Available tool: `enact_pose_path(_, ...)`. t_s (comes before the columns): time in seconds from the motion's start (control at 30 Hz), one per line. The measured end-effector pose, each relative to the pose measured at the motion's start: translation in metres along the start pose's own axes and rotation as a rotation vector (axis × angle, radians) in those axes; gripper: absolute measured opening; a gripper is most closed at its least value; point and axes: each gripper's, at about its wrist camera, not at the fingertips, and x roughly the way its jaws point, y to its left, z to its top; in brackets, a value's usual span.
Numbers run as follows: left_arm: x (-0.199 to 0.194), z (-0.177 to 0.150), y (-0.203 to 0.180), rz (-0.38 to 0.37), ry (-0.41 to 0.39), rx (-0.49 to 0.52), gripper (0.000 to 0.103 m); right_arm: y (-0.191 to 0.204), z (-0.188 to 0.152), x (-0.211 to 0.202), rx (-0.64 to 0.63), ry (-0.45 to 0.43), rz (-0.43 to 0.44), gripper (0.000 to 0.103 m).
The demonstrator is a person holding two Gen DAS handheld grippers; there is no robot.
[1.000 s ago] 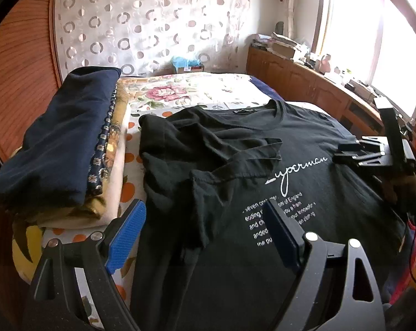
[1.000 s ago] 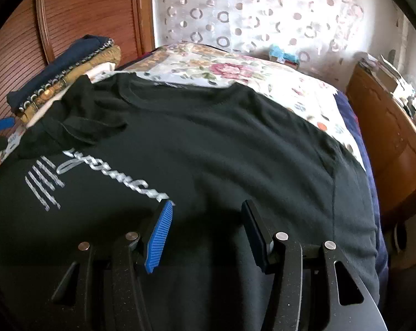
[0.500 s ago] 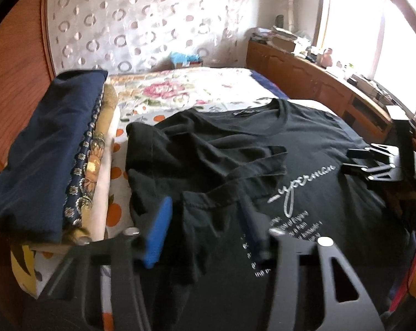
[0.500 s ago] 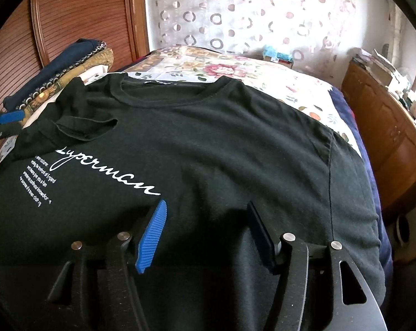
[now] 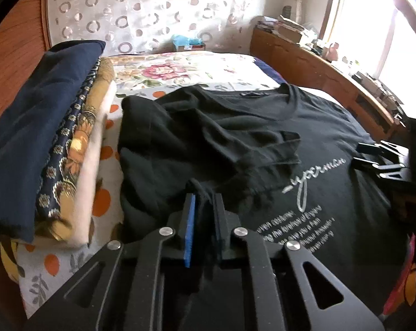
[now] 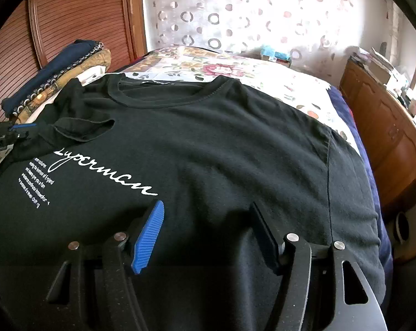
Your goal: Fold small clothes
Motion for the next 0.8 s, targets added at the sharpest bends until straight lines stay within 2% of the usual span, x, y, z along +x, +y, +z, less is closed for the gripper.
enact_pose_path(0.3, -0.033, -0.026, -0.026, -0.051, -0.056, 0.052, 0.005, -0.001, 0.000, 0.001, 0.005, 0.000, -0.006, 0.069)
enact_pose_path(0.43, -0.041, -0.040, -0.038, -0.067, -0.057, 0.068, 0.005, -0.002, 0.000, 0.001, 0.005, 0.000, -0.006, 0.070)
enact_pose_path(0.5, -0.041, -0.046, -0.041, -0.100, -0.041, 0.068, 0.005, -0.002, 0.000, 0.001, 0.004, 0.000, -0.006, 0.070)
enact_pose_path(0.6, -0.043, -0.053, -0.047, -0.084, -0.042, 0.084, 0.007, -0.002, 0.000, 0.001, 0.004, 0.000, -0.006, 0.071)
enact_pose_path(0.7, -0.044, -0.054, -0.048, -0.091, -0.042, 0.084, 0.014, -0.002, 0.000, 0.001, 0.005, 0.000, -0.007, 0.071)
enact_pose_path(0.8, -0.048, -0.052, -0.047, -0.083, -0.060, 0.084, 0.039, -0.003, 0.000, 0.001, 0.007, -0.002, -0.012, 0.071)
